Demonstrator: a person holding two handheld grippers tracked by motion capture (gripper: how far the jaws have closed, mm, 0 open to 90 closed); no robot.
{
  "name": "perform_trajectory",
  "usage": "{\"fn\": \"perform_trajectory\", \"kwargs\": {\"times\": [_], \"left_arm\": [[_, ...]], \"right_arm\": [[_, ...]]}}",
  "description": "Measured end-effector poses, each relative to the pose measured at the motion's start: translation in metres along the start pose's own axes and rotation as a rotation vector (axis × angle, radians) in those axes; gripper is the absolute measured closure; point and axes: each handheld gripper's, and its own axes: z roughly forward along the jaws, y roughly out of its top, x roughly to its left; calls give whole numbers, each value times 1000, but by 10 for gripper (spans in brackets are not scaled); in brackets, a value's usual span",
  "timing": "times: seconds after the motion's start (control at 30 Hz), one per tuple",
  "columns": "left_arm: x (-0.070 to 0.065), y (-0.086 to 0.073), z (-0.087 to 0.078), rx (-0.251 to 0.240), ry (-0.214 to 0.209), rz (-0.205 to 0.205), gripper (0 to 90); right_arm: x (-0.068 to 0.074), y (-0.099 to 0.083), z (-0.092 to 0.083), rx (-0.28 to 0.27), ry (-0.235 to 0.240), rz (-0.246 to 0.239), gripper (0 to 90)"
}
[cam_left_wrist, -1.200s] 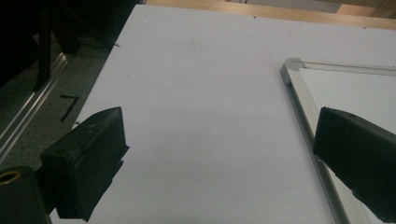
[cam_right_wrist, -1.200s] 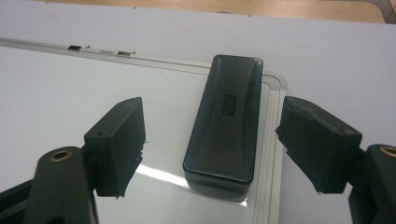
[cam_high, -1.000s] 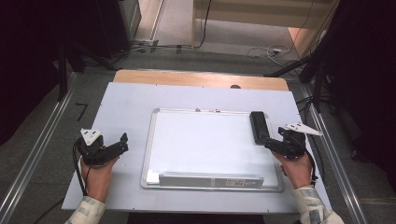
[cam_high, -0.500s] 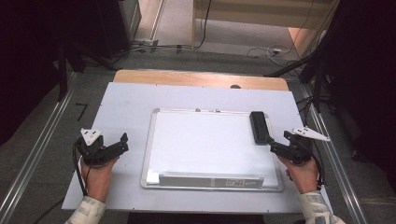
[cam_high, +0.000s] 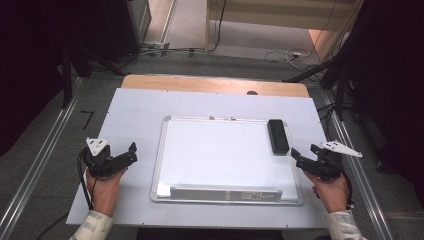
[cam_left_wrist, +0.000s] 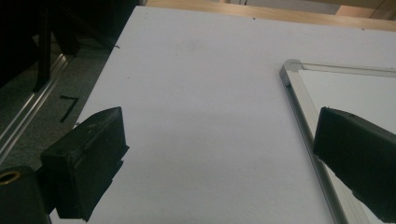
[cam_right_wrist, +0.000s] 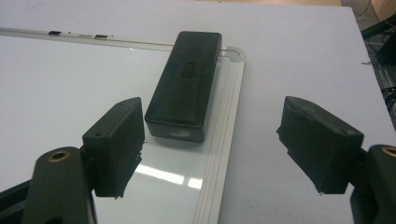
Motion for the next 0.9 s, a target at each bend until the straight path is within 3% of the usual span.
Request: {"fn": "perform_trajectory", "kwargs": {"times": [0.9], "left_arm": [[2, 1, 0, 1, -5, -17, 33]], "right_arm": [[-24, -16, -18, -3, -60, 40, 209]]}}
